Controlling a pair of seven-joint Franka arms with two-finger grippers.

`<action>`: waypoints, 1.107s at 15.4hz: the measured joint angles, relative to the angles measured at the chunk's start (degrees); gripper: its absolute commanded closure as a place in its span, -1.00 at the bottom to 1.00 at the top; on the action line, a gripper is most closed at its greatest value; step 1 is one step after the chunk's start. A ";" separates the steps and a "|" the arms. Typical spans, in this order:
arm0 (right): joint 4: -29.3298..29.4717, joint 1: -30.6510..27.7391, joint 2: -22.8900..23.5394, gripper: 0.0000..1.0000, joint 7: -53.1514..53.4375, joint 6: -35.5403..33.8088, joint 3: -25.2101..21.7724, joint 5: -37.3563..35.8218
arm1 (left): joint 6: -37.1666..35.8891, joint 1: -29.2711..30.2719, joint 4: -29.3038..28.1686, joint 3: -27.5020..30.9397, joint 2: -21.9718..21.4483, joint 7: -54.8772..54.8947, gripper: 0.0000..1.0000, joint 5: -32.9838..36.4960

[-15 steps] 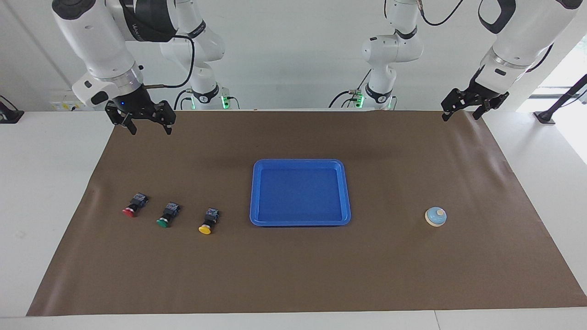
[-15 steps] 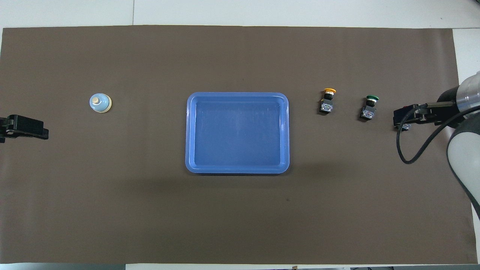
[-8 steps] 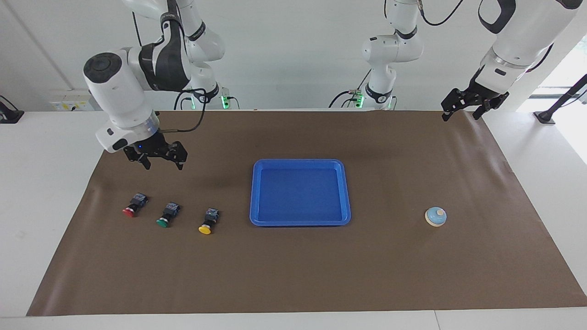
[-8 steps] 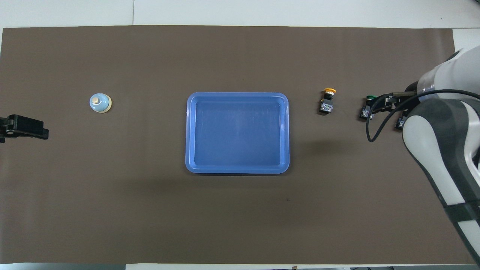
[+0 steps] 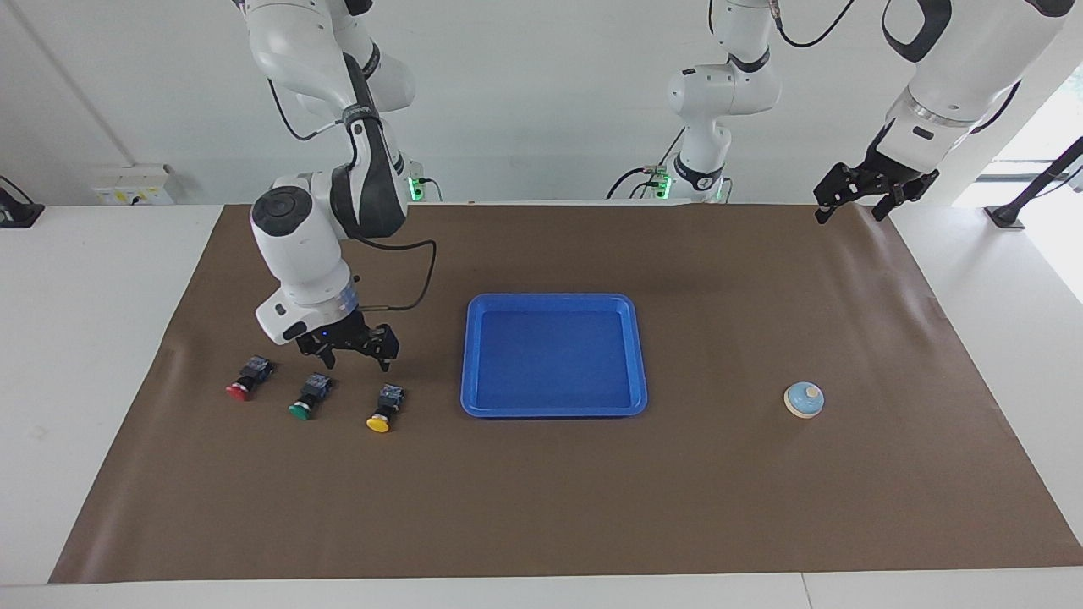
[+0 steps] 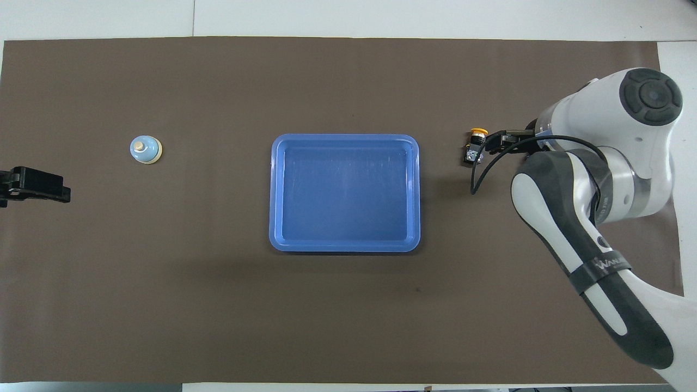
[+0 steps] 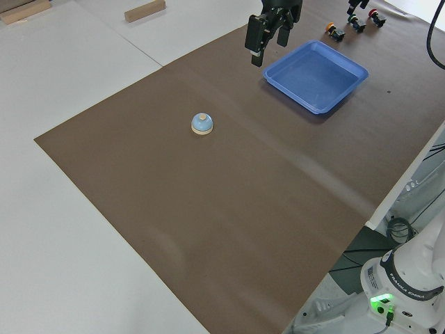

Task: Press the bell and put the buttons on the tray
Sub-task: 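Reach the right gripper to the yellow button and grasp it, then carry the yellow button into the blue tray and release it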

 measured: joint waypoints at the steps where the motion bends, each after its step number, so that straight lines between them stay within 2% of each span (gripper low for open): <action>1: 0.07 0.21 1.28 -1.00 0.19 1.81 0.00 0.00 | 0.00 0.00 0.00 0.00 0.00 0.00 -1.00 0.00; 5: 2.03 1.65 6.36 -1.00 2.36 6.57 0.01 0.01 | 0.00 0.00 0.00 0.00 0.00 0.00 -1.00 0.00; 9: 3.49 1.86 8.94 -1.00 2.50 9.06 -0.07 0.01 | 0.00 0.00 0.00 0.00 0.00 0.00 -1.00 0.00; 10: 3.51 1.86 9.49 -0.94 2.50 9.88 -0.09 0.01 | 0.00 0.00 0.00 0.00 0.00 0.00 -1.00 0.00; 12: 3.54 1.86 10.28 -0.62 2.50 10.80 -0.12 0.01 | 0.00 0.00 0.00 0.00 0.00 0.00 -1.00 0.00; 13: 3.55 1.86 10.44 -0.29 2.50 10.83 -0.12 0.01 | 0.00 0.00 0.00 0.00 0.00 0.00 -1.00 0.00; 15: 3.55 1.86 10.58 0.72 2.50 10.83 -0.12 0.01 | 0.00 0.00 0.00 0.00 0.00 0.00 -1.00 0.00; 16: 3.55 1.86 10.64 1.00 2.50 10.83 -0.11 0.01 | 0.00 0.00 0.00 0.00 0.00 0.00 -1.00 0.00; 17: 3.54 1.86 10.68 1.00 2.50 10.83 -0.10 0.01 | 0.00 0.00 0.00 0.00 0.00 0.00 -1.00 0.00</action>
